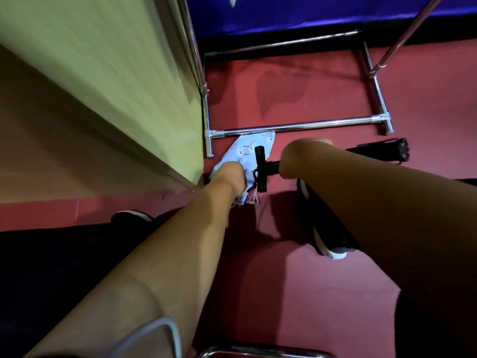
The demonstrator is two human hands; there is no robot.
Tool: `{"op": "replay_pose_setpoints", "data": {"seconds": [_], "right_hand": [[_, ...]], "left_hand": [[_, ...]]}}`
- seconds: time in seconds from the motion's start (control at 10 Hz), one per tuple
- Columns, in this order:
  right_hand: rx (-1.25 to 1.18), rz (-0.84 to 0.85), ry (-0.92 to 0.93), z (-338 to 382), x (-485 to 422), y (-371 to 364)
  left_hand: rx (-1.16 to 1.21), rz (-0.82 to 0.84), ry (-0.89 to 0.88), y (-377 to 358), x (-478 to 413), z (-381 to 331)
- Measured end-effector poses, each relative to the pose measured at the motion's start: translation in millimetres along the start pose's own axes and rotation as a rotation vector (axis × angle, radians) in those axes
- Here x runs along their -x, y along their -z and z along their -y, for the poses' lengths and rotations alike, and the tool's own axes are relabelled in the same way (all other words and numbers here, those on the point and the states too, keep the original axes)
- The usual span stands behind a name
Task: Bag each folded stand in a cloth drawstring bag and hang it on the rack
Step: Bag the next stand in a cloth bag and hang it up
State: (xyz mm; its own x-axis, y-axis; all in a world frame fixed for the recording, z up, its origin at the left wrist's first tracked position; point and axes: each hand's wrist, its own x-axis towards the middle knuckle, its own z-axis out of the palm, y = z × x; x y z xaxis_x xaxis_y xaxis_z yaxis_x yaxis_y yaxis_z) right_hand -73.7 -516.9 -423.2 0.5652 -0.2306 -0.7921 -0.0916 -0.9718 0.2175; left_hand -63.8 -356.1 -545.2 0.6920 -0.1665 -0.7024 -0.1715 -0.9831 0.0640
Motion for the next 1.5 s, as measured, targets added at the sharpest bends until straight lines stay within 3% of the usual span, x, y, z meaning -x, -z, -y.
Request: {"op": "replay_pose_setpoints", "data": {"seconds": [0.1,0.2,0.3,0.4,0.5,0.6,0.8,1.0,1.1,1.3,1.4,1.5], "right_hand": [[-0.045,-0.083,-0.021,-16,23,-8],[-0.103,-0.127,-0.012,-23,30,-23],[-0.100,-0.096,0.004,-17,26,-33],[-0.010,-0.052,0.066,-2,13,-30],[0.047,-0.015,0.099,12,-3,-25],[0.086,0.007,0.111,21,-20,-25],[0.064,0.001,0.138,19,-43,-33],[-0.142,-0.022,0.102,18,-51,-43],[-0.170,-0.079,0.071,14,-48,-39],[-0.270,-0.157,0.013,2,-31,-19],[-0.211,-0.205,0.008,-8,11,4],[-0.143,-0.264,-0.036,-25,52,24]], "left_hand": [[-0.036,0.126,0.006,9,34,-4],[-0.041,0.147,-0.012,-3,54,0],[-0.042,0.086,-0.017,-37,55,13],[-0.123,0.155,0.004,-68,36,25],[-0.160,0.242,-0.047,-73,31,27],[-0.200,0.187,-0.072,-76,20,26],[-0.216,0.304,-0.047,-80,-1,23],[-0.212,0.215,-0.068,-81,-14,21],[0.004,0.176,-0.028,-74,-34,21],[0.506,-0.337,0.011,-22,-7,4],[0.627,-0.491,-0.011,11,14,-6],[0.698,-0.541,-0.041,44,36,-13]]}}
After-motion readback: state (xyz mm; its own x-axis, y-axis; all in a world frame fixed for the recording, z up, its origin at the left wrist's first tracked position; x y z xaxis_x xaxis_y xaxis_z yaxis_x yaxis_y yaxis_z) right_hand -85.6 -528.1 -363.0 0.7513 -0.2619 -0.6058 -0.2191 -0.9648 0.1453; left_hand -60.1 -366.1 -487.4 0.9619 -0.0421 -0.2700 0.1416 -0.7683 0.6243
